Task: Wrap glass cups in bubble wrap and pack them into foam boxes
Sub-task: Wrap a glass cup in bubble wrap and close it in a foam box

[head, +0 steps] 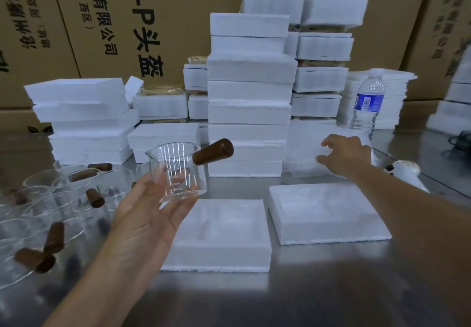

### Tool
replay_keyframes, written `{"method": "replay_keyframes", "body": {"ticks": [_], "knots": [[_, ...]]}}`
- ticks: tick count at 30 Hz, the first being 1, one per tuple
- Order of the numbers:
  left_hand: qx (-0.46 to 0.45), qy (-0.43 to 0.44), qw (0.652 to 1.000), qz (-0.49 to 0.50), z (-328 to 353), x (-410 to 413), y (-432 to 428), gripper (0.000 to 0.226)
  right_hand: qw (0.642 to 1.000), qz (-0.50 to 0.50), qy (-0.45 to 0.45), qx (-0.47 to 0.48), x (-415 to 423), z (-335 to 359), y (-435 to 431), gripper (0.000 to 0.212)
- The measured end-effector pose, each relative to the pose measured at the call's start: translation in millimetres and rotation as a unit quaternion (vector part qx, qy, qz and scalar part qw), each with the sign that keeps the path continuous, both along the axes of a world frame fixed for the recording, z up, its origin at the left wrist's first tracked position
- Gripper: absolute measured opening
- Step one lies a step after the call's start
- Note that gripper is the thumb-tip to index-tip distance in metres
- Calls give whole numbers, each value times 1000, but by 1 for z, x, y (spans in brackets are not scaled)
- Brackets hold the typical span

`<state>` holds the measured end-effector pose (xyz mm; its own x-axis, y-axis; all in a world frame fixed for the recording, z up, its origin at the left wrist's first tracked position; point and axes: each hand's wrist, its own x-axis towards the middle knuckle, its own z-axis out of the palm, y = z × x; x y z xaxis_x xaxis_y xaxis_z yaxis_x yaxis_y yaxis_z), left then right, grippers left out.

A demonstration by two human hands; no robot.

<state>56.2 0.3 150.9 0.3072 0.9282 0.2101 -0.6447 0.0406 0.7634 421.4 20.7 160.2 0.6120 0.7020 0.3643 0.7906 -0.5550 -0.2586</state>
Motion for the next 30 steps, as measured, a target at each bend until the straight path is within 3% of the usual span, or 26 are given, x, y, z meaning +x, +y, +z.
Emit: {"method": "replay_keyframes", "body": {"ticks": [4,8,11,18,24,30], "knots": [[-10,-8,1000,3,-1,2,0,72,1000,-16,-20,6,-4,-5,4,33],[-15,-12,1000,6,0,2,-1,77,999,-28,-36,-10,-6,-6,3,21],[-19,-16,1000,7,0,1,-3,83,999,-39,-10,1,-9,-5,3,14],[-12,-16,1000,1,0,1,-3,70,998,-52,34,18,-14,0,2,8],[-18,-21,1000,1,1,-1,-1,68,966,-75,27,247,-28,18,2,21],[-27,-28,999,8,1,-2,-1,76,840,24,219,495,-54,54,-10,5]]}}
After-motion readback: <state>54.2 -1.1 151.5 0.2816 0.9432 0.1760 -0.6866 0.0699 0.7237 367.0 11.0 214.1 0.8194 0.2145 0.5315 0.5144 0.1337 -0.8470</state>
